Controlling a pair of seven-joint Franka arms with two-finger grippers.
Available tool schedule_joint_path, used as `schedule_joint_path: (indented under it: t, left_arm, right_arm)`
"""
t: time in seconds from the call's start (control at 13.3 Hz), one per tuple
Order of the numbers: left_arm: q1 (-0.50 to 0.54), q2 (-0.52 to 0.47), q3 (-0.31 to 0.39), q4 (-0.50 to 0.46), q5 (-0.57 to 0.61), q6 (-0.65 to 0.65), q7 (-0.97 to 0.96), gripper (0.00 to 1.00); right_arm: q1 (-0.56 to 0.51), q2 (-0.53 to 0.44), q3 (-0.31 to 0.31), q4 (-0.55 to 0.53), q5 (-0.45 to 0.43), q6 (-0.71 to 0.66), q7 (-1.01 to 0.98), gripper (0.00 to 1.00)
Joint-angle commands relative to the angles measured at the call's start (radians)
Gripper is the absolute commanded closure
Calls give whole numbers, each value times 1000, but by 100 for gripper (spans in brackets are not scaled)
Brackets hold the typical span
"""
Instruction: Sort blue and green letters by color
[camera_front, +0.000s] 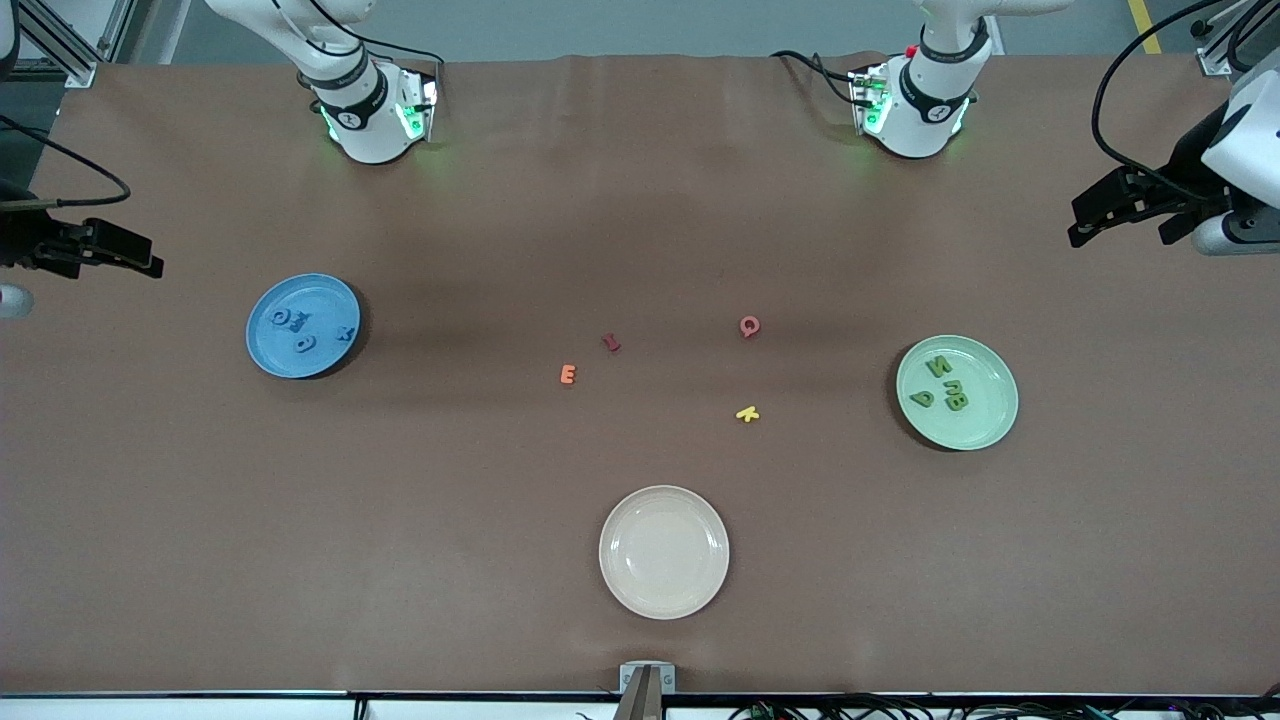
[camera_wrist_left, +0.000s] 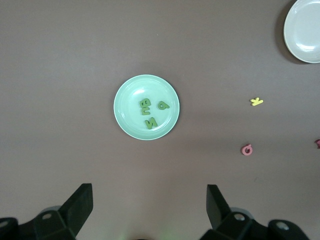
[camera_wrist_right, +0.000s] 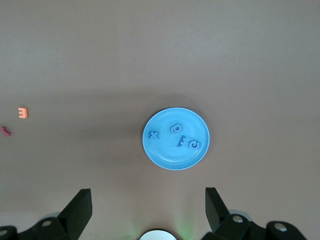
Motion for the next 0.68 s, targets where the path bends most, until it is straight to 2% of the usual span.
schedule_joint_path:
  t: [0.0, 0.6]
  left_arm:
    - [-5, 12, -1, 18, 5, 0, 10, 0]
    - [4, 15, 3, 81, 37, -51, 1, 0]
  right_arm:
    - [40, -49, -44, -61, 13, 26, -7, 0]
    - [51, -86, -55, -71, 19, 27, -7, 0]
